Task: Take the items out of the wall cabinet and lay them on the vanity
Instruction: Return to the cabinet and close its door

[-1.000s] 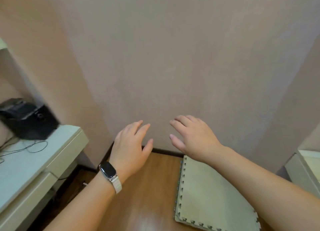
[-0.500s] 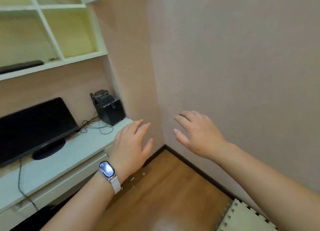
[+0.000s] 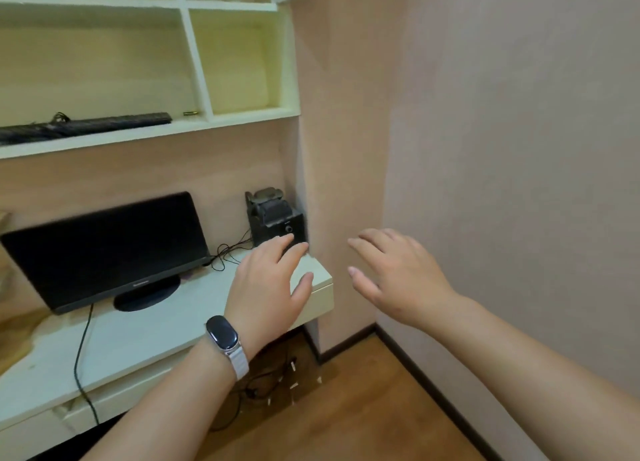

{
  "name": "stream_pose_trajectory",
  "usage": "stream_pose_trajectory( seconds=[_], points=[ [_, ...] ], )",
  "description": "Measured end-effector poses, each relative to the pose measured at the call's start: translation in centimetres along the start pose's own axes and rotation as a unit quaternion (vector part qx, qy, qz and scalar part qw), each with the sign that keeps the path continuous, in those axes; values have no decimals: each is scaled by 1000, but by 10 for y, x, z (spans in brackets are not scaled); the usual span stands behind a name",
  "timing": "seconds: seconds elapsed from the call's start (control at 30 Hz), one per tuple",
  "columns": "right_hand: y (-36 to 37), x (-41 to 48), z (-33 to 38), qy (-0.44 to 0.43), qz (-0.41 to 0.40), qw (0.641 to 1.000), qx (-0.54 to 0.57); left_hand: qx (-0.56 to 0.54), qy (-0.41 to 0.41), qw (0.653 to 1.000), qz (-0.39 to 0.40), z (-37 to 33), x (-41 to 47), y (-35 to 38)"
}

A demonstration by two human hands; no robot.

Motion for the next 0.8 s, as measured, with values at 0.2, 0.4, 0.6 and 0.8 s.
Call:
stream_pose_trajectory(
  seconds=[0.2,0.4,0.6,0.8],
  points=[
    [38,103,-12,5,-19,1000,-11,1,6,999,-31,75,78,40],
    [67,173,-21,6,-46,999,-19,15,17,998,-60,126,140,58],
    [79,237,-30,-41,-86,995,-14,34,13,995,-98,157,186,69],
    [90,298,-54,-80,-98,992,-7,76,6,991,-109,174,236,78]
  ],
)
Point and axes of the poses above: each hand's wrist, its own x-axis towards the middle knuckle, its own y-axis out of the palm, z = x × y, the point moved 2 cm from there along x, towards the middle knuckle, and after that the axes turned 13 degrees about x, right-handed, at the moved point
